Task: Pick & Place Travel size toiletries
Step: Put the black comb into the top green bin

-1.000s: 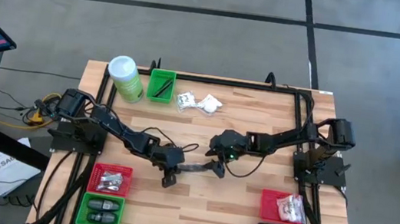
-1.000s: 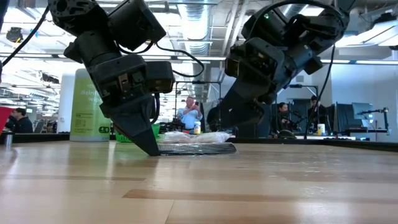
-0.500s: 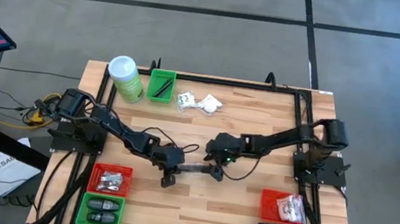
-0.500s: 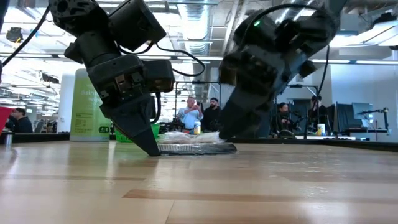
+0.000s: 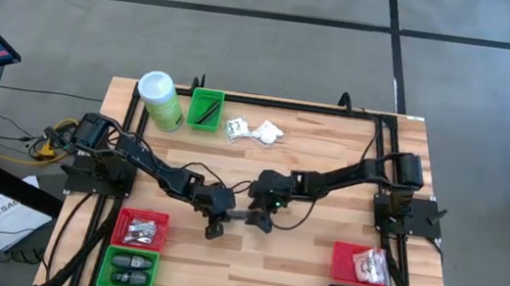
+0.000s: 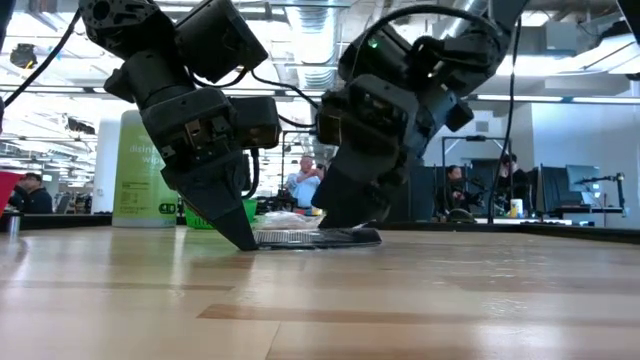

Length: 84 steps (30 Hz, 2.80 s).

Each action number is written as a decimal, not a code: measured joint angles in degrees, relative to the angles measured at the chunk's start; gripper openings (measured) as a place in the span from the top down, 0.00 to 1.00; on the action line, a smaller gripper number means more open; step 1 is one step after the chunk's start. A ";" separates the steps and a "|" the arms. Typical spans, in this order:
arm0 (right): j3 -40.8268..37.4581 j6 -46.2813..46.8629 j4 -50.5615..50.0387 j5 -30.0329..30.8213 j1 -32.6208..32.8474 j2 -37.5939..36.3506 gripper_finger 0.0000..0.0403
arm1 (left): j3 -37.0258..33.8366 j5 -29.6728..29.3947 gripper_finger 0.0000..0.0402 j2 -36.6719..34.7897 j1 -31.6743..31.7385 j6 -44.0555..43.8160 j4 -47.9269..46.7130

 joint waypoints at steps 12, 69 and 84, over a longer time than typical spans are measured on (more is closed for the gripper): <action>0.24 0.65 -2.93 -3.19 1.00 0.87 0.31 | -0.02 -1.33 1.00 0.00 0.09 0.00 0.06; 1.80 9.45 -16.75 9.86 -1.98 -19.15 1.00 | -0.13 -7.76 1.00 -28.30 0.15 -2.89 24.54; 1.82 14.38 -13.62 21.19 -4.14 -38.83 1.00 | -0.11 -15.66 1.00 -27.96 -2.49 -5.20 25.40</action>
